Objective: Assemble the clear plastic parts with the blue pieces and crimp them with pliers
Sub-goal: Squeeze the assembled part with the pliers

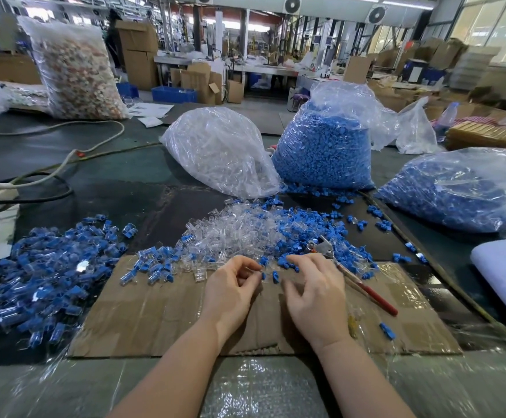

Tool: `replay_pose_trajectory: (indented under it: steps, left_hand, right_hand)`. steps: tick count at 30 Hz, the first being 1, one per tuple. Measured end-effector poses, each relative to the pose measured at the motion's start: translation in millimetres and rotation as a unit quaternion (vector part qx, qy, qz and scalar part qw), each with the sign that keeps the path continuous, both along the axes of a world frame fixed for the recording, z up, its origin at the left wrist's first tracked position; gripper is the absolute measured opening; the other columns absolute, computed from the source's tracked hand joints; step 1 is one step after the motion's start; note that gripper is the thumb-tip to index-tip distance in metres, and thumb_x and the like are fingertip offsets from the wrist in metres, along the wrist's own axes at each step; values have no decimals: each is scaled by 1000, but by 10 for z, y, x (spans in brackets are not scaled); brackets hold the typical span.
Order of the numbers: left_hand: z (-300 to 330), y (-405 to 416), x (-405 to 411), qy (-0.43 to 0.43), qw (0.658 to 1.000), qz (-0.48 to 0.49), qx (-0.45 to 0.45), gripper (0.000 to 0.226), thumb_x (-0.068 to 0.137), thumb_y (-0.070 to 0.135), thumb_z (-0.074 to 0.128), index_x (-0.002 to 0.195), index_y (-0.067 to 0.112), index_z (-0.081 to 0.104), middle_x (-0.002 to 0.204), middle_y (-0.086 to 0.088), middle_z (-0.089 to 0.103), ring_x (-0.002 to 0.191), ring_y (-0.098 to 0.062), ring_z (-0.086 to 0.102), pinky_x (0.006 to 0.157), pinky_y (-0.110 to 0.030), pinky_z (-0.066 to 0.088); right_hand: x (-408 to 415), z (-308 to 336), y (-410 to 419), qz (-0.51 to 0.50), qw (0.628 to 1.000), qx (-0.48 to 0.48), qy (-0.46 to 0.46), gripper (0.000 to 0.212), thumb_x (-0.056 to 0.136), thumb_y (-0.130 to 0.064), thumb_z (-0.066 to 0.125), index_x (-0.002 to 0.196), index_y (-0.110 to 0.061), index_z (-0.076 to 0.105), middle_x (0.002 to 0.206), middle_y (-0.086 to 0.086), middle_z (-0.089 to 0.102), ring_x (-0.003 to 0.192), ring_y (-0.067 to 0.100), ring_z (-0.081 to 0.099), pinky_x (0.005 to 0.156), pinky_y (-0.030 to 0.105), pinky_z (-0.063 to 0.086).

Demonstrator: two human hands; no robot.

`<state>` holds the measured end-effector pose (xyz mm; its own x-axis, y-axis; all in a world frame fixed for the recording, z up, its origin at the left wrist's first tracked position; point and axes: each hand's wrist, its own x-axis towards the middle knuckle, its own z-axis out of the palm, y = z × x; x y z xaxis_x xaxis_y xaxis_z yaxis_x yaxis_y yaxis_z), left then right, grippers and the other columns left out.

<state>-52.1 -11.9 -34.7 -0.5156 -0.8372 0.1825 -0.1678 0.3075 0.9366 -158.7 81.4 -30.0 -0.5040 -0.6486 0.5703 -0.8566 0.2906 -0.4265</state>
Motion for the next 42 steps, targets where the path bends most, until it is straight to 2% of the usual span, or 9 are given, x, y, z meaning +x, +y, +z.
replay_pose_trajectory:
  steps: [2, 4, 7, 15, 27, 33, 36, 39, 42]
  left_hand:
    - [-2, -4, 7, 11, 1000, -1, 16, 17, 85, 5, 63, 81, 22, 61, 74, 0, 61, 67, -4, 54, 59, -9, 43]
    - [-6, -13, 12, 25, 999, -3, 34, 18, 85, 4, 63, 81, 21, 60, 73, 0, 60, 67, -7, 54, 59, -10, 44]
    - [-8, -34, 10, 44, 996, -8, 72, 17, 86, 2, 61, 83, 19, 60, 72, -1, 60, 61, -5, 56, 57, -15, 46]
    - [13, -49, 14, 72, 991, -14, 114, 14, 88, -1, 58, 87, 12, 61, 68, -6, 60, 58, -10, 57, 57, -23, 50]
    - [-4, -74, 19, 88, 988, -19, 128, 12, 88, -1, 58, 88, 11, 61, 66, -5, 60, 57, -10, 57, 54, -21, 50]
    - [-10, -89, 5, 109, 983, -13, 147, 12, 88, -2, 57, 88, 9, 61, 65, -5, 61, 56, -10, 58, 54, -22, 50]
    - [-12, -104, -5, 129, 975, -7, 183, 12, 88, -1, 57, 88, 10, 61, 65, -2, 63, 57, -10, 59, 52, -21, 51]
    - [-15, -126, -25, 153, 964, 16, 216, 10, 88, 2, 59, 86, 11, 61, 64, -1, 64, 55, -9, 59, 48, -22, 48]
    - [-17, -159, -32, 168, 955, 28, 243, 6, 88, 4, 60, 88, 10, 61, 66, -4, 64, 53, -8, 58, 46, -22, 44]
  right_hand:
    - [-42, 51, 23, -114, 991, 66, -11, 37, 86, -24, 62, 122, -14, 57, 117, 5, 57, 112, 23, 51, 99, 39, 35]
    - [-118, 126, 58, -224, 954, 198, -36, 49, 92, -39, 50, 134, -16, 42, 133, 10, 47, 125, 27, 42, 107, 44, 28]
    - [-233, 217, 111, -279, 895, 330, -108, 64, 92, -57, 35, 140, -15, 30, 143, 15, 38, 132, 32, 34, 110, 56, 20]
    - [-272, 337, 128, -273, 882, 358, -137, 49, 92, -51, 36, 122, -15, 48, 136, 13, 42, 124, 32, 37, 105, 51, 24]
    - [-316, 338, 36, -258, 874, 369, -182, 59, 84, -57, 45, 129, -19, 40, 146, 11, 30, 130, 31, 29, 103, 53, 25]
    - [-242, 317, 71, -229, 918, 322, -23, 38, 93, -45, 37, 109, -13, 47, 124, 13, 48, 113, 29, 43, 93, 38, 37]
    - [-175, 392, 72, -155, 950, 271, 13, 32, 97, -41, 31, 102, -13, 46, 108, 9, 52, 94, 22, 47, 80, 30, 39]
    - [-53, 494, 9, -20, 967, 231, -104, 28, 99, -36, 32, 83, -16, 42, 84, 1, 50, 72, 15, 43, 60, 28, 30]
    - [41, 552, -56, 73, 927, 217, -298, 29, 97, -29, 39, 72, -14, 41, 67, 2, 43, 59, 17, 39, 56, 29, 29]
